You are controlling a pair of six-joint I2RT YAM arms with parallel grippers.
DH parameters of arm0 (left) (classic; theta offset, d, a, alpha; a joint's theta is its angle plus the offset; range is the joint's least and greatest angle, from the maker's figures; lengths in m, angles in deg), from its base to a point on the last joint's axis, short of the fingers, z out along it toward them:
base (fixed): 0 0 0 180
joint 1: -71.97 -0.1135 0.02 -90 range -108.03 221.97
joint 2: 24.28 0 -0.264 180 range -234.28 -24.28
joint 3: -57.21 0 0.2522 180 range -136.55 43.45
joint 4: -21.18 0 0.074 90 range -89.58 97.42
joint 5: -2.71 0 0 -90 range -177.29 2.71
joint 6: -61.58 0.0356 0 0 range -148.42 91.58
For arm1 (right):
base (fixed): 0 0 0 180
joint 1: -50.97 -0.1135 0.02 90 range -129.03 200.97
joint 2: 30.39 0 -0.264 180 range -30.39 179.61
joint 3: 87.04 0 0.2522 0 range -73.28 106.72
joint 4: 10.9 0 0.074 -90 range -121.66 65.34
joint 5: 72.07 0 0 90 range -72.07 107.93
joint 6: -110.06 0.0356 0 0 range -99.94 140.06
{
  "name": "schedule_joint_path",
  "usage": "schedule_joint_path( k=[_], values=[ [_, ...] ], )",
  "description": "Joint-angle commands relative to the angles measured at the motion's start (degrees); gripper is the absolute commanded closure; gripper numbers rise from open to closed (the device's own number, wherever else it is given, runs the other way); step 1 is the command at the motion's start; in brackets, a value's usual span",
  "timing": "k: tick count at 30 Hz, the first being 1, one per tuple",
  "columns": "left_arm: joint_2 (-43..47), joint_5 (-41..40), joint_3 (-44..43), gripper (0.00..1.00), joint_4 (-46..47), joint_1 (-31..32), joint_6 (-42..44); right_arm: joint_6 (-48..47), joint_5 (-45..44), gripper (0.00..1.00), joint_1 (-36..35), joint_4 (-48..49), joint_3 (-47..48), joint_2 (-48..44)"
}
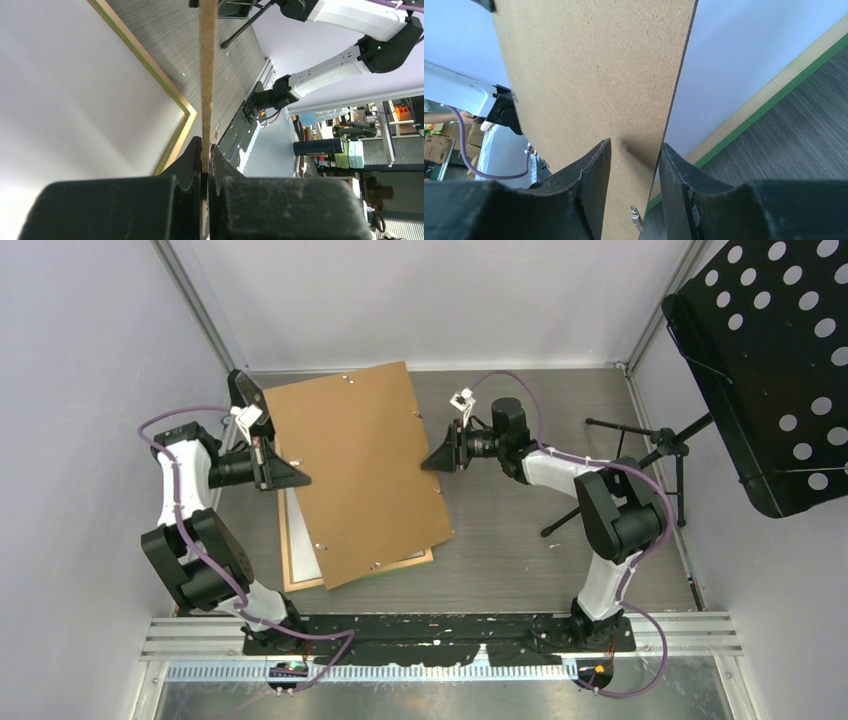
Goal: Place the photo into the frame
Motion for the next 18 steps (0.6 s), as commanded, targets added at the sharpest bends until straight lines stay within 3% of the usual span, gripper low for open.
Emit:
schedule_joint_path(
  k=[1, 6, 13, 18],
  values=[
    [-1.5, 4.1, -3.1, 1.0, -9.7, -1.0, 2.2, 0.2, 3.8, 0.55, 0.7, 3.2, 0.1, -6.9],
    [-3.4, 2.0, -3.7, 1.0, -8.0, -2.0, 2.1, -0.2, 4.5, 0.58, 1.1, 2.7, -1.1, -10.1],
    [-0.5, -5.0, -1.7, 1.0, 8.2, -2.1, -12.6, 0.1, 6.0, 0.6, 1.3, 2.6, -2.7, -14.9],
    [-0.3, -7.5, -2.9, 1.0, 10.8, -2.0, -14.3, 1.2, 6.9, 0.62, 1.3, 3.1, -4.1, -18.0]
  ],
)
